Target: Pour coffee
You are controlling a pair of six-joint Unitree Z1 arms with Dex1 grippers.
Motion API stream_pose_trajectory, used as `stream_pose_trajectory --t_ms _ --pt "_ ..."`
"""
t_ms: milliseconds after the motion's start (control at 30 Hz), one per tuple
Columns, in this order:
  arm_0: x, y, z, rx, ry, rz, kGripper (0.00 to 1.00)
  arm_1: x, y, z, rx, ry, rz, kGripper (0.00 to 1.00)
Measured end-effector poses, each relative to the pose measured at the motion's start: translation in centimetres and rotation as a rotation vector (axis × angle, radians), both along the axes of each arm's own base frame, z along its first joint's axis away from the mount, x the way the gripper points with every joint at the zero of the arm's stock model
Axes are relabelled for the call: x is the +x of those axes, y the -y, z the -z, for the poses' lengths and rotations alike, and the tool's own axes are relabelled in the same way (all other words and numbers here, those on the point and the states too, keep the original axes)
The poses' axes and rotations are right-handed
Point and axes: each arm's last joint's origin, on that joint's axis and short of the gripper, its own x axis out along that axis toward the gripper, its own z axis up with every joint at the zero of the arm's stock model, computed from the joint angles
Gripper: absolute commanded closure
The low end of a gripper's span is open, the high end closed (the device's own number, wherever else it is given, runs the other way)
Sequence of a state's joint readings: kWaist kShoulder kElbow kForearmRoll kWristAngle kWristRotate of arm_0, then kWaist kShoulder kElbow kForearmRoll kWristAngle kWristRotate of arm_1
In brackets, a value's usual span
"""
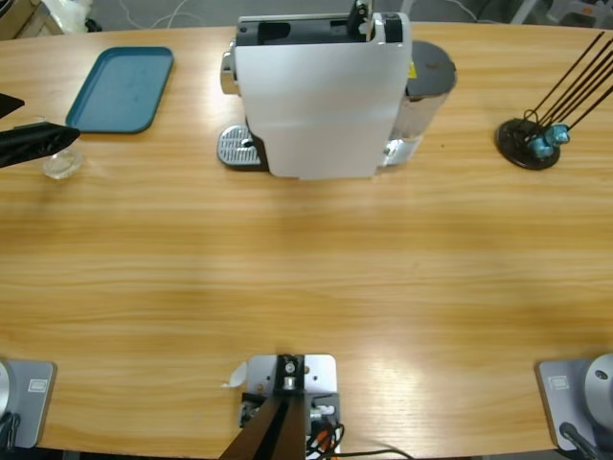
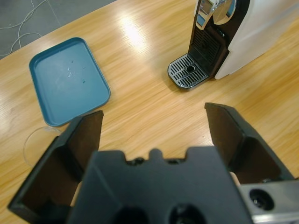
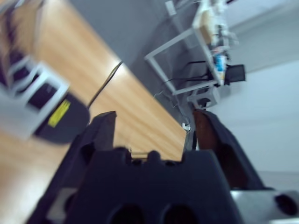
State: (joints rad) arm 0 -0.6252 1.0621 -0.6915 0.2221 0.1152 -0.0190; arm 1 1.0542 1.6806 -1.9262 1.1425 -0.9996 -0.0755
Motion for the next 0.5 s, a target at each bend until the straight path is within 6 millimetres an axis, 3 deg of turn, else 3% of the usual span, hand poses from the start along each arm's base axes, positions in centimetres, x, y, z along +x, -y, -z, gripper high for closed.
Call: stream_pose_trajectory --t_ms 267,367,500 --pt "0.0 0.0 0.0 -0.001 0.001 0.000 0.055 -0.9 1.1 -2.9 0.507 0.140 0.013 1.000" --pt "0.0 0.0 0.0 -0.001 0.001 0.000 0.055 -1.3 1.4 -1.9 0.637 0.120 -0.028 1.000" --pt "0.0 0.0 0.0 -0.001 0.001 0.001 0.055 -1.5 1.5 2.4 0.692 0.120 -0.036 1.000"
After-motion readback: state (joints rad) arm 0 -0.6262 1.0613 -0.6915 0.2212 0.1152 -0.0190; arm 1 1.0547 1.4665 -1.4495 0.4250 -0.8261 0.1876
